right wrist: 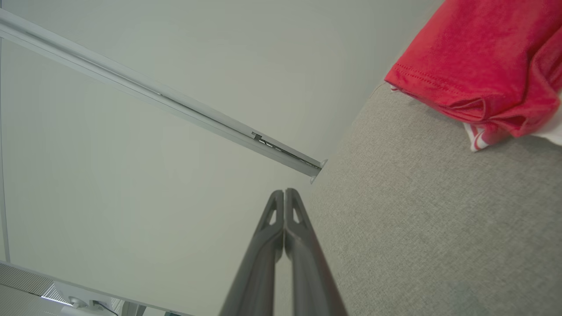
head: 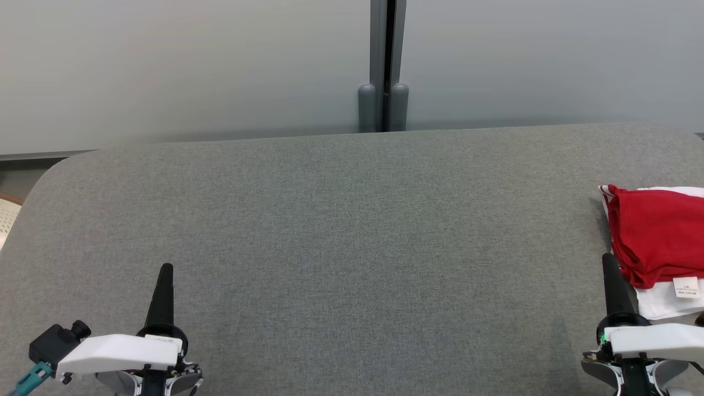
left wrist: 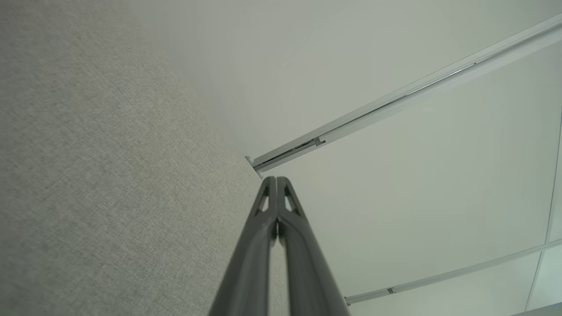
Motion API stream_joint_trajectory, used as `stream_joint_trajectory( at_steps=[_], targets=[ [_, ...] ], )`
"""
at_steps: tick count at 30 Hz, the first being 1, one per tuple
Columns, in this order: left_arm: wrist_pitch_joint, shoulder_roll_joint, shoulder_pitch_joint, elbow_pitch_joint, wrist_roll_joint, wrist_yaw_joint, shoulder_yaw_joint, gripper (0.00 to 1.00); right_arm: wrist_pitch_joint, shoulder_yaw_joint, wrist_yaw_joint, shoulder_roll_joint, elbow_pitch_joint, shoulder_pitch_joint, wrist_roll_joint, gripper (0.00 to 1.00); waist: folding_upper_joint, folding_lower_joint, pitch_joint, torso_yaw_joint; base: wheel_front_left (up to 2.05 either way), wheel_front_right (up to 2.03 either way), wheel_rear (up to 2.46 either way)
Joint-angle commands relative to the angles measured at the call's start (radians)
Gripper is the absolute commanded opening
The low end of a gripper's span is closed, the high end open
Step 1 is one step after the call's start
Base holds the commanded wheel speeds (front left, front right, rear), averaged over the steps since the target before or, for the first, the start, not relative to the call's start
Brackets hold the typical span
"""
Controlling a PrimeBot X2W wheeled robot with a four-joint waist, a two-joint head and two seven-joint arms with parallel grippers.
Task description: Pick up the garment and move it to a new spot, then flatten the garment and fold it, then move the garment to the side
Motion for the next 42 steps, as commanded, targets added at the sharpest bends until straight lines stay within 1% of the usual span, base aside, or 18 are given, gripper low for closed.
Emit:
stream_joint_trajectory(
  at_steps=[1, 42],
  targets=[
    [0.005, 0.009, -0.024, -0.008, -0.024, -0.008, 0.008, 0.0, 0.007, -0.007, 0.0, -0.009, -0.004, -0.023, 0.027, 0.0, -0.0001, 0.0, 0.0, 0.0, 0.0, 0.0, 0.0],
    [0.102, 0.007, -0.048, 0.008, -0.34, -0.036, 0.069, 0.0, 0.105, -0.052, 0.0, -0.006, 0.015, -0.035, 0.37, 0.0, -0.0001, 0.0, -0.01, -0.017, 0.0, 0.0, 0.0]
  ],
)
